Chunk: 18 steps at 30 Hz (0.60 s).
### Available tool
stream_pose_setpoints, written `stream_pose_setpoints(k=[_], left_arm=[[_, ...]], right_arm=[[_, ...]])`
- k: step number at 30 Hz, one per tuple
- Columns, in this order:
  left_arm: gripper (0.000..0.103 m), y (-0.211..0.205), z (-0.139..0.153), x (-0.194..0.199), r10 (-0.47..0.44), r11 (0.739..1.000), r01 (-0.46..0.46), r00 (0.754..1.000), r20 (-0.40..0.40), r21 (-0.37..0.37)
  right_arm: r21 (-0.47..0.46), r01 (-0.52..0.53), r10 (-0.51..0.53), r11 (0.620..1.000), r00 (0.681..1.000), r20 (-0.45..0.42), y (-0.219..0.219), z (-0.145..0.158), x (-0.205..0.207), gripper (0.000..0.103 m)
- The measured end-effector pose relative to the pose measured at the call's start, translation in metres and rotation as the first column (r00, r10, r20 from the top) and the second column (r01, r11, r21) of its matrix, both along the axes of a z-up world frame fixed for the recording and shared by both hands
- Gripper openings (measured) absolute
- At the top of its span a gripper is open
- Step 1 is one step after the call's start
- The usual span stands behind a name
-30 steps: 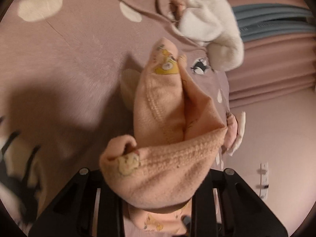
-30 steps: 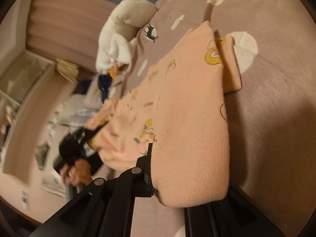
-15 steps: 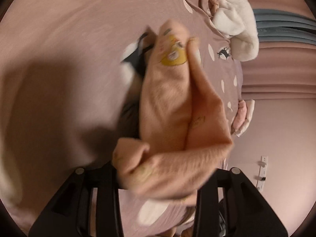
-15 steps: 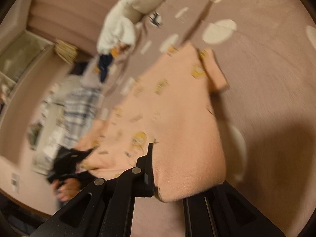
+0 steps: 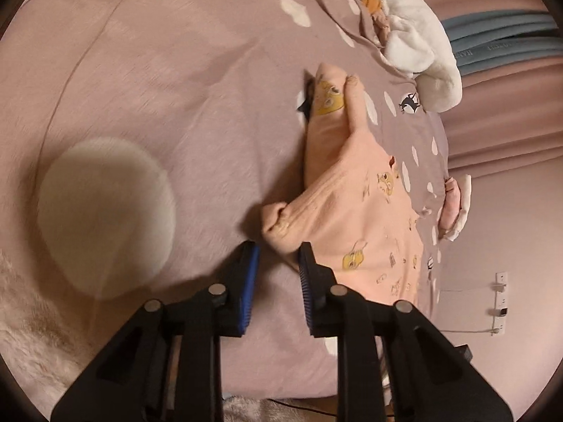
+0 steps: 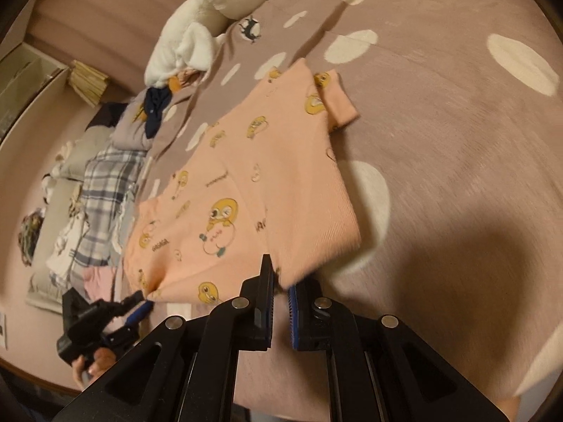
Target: Fold small clothes
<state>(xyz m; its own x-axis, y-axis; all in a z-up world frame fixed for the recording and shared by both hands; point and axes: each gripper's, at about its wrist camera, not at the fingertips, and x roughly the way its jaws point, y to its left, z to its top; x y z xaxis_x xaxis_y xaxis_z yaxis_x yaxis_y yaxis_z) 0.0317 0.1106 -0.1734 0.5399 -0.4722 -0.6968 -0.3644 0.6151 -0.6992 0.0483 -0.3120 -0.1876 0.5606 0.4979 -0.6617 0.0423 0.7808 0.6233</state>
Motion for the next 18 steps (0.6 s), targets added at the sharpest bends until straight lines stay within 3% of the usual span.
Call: stream_pose_setpoints(k=[2, 6, 9, 11, 12, 13, 15, 18], left_arm=[[0.014, 0.004, 0.001, -0.005, 0.008, 0.999, -0.007, 1.0, -0.01, 0.031], [0.013, 0.018, 0.01, -0.018, 0.049, 0.989, -0.048, 0.999, -0.007, 0.143], [0.031, 0.03, 0.016, -0.025, 0.081, 0.99, -0.082, 0.997, 0.011, 0.117], [0.057, 0.035, 0.021, -0.028, 0.114, 0.986, -0.118, 0.993, 0.033, 0.114], [0.063, 0.035, 0.024, -0.029, 0.132, 0.984, -0.136, 0.99, 0.044, 0.119], [0.069, 0.036, 0.026, -0.031, 0.144, 0.981, -0.15, 0.988, 0.054, 0.123], [0.073, 0.037, 0.028, -0.032, 0.129, 0.983, -0.137, 0.989, 0.071, 0.122], [0.076, 0.039, 0.028, -0.033, 0.107, 0.987, -0.115, 0.991, 0.076, 0.11]], right_arm=[[-0.024, -0.002, 0.001, 1.0, 1.0, -0.005, 0.0, 0.001, -0.004, 0.007], [-0.027, -0.056, 0.055, 0.998, 0.998, -0.026, 0.009, 0.009, -0.006, 0.007], [0.099, -0.131, 0.134, 0.986, 0.991, -0.024, 0.028, 0.011, -0.002, 0.007], [0.157, -0.192, 0.197, 0.969, 0.98, -0.02, 0.051, 0.011, 0.006, 0.008], [0.169, -0.224, 0.23, 0.96, 0.973, -0.021, 0.065, 0.01, 0.009, 0.013], [0.169, -0.262, 0.271, 0.95, 0.962, -0.029, 0.083, 0.008, 0.015, 0.026], [0.192, -0.336, 0.351, 0.922, 0.935, -0.05, 0.122, 0.0, 0.027, 0.045], [0.339, -0.355, 0.407, 0.871, 0.908, -0.096, 0.159, -0.02, 0.045, 0.047]])
